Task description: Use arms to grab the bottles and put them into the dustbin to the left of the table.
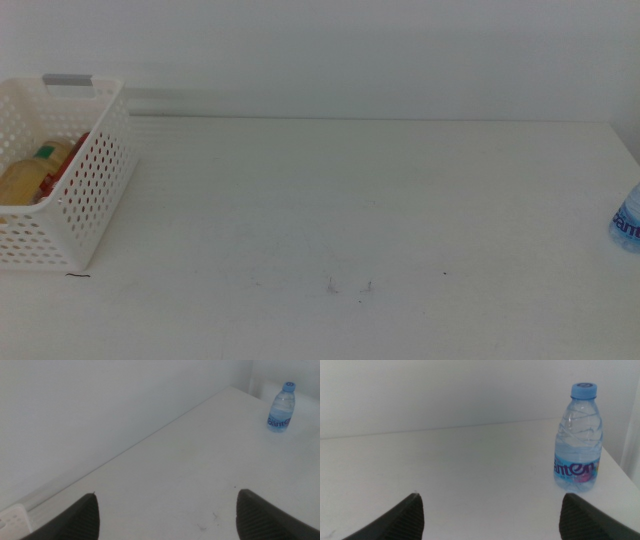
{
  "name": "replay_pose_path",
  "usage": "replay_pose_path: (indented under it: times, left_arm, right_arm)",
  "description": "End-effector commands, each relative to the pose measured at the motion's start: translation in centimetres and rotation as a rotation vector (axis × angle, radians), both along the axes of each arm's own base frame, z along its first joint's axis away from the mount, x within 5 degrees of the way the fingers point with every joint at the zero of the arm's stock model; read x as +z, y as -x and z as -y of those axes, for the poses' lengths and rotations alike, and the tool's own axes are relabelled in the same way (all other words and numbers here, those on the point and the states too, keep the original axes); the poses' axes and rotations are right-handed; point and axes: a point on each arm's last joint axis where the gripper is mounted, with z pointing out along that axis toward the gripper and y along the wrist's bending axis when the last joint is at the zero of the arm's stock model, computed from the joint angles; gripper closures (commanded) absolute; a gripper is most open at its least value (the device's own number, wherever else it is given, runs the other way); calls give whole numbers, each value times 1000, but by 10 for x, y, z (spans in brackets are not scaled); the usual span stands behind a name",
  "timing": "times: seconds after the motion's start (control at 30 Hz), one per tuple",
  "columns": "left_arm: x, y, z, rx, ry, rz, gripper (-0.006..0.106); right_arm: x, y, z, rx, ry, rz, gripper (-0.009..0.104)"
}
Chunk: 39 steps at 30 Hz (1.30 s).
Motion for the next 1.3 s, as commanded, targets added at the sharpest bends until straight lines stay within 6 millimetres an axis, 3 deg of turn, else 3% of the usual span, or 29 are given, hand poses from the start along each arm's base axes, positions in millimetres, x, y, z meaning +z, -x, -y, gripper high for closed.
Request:
replay_pose_path:
  times: [0.0, 0.27, 0.6, 0.7, 0.93, 1.07, 1.27]
  left_arm:
    - [0, 1, 1, -4, 11, 1, 7]
    - [0, 1, 0, 0, 11, 1, 7]
    - [0, 1, 0, 0, 11, 1, 7]
    - [0, 1, 0, 0, 11, 1, 7]
    - [0, 1, 0, 0, 11, 1, 7]
    - [0, 1, 0, 0, 11, 1, 7]
    - [0, 1, 0, 0, 11, 1, 7]
  right_arm:
    - [-3, 0, 0, -1, 21, -21, 2]
    - [49, 5, 0, 9, 26, -67, 2]
    - [72, -30, -3, 19, -38, -207, 2]
    - [63, -41, -1, -5, -41, -131, 2]
    - [0, -47, 3, -56, -45, -53, 2]
    - [0, -52, 4, -43, 64, -41, 2]
    - [-5, -59, 10, -96, 68, -74, 2]
